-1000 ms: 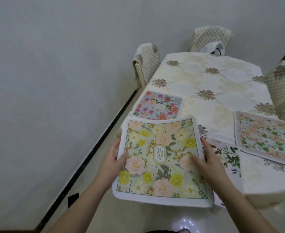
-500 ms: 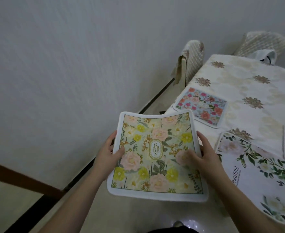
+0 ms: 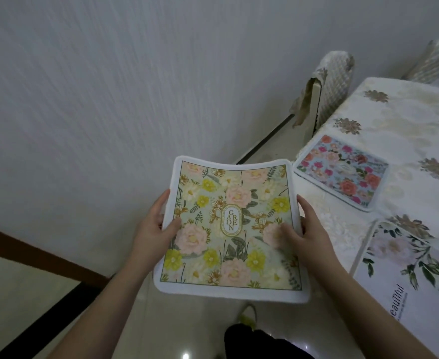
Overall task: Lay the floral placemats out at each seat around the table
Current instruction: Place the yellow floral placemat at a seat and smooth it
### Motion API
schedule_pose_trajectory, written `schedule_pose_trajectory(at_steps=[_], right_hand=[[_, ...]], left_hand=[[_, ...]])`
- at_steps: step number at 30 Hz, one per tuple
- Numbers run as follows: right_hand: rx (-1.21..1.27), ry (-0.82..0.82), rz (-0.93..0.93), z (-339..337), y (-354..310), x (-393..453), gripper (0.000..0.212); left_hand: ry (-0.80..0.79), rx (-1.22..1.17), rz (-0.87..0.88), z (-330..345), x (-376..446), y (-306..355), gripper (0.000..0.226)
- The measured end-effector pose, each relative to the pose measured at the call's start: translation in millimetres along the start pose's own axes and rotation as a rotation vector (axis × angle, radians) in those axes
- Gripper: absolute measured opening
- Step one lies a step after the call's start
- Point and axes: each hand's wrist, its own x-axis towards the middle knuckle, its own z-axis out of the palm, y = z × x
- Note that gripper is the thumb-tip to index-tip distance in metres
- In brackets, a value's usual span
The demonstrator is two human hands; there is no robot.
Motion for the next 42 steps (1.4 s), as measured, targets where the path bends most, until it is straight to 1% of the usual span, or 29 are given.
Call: schedule_pose_trajectory(at_steps=[7, 13, 17, 21, 28, 31, 36, 42], right_hand=[[0.055, -0.040, -0.018, -9, -2, 71, 0.067], [0.086, -0.069, -0.023, -9, -5, 121, 0.063], [0.085, -0.071, -0.002, -5, -7, 143, 0.063], [0.062, -0.062, -0.009, 1, -15, 165, 0.064], [0.030, -0.010, -0.007, 33, -39, 212, 0.065], [0.009, 0.033, 0.004, 55, -56, 237, 0.065], [0.000, 0.101, 0.039, 93, -89, 275, 0.067], [0.052, 0.184, 0.082, 104, -102, 299, 0.067]], left_hand=[[0.034, -0.050, -0.058, 16, 52, 22, 0.064], [0.058, -0.012, -0.079, 22, 92, 38, 0.065], [0.051, 0.016, -0.104, 25, 113, 40, 0.064], [0.023, -0.011, -0.094, 21, 141, 41, 0.063], [-0.009, -0.011, -0.067, 1, 214, 24, 0.063], [-0.027, -0.039, -0.077, -13, 251, 15, 0.064], [-0.059, -0.043, -0.045, -38, 315, 13, 0.065], [-0.141, -0.077, -0.006, -51, 374, 21, 0.064]])
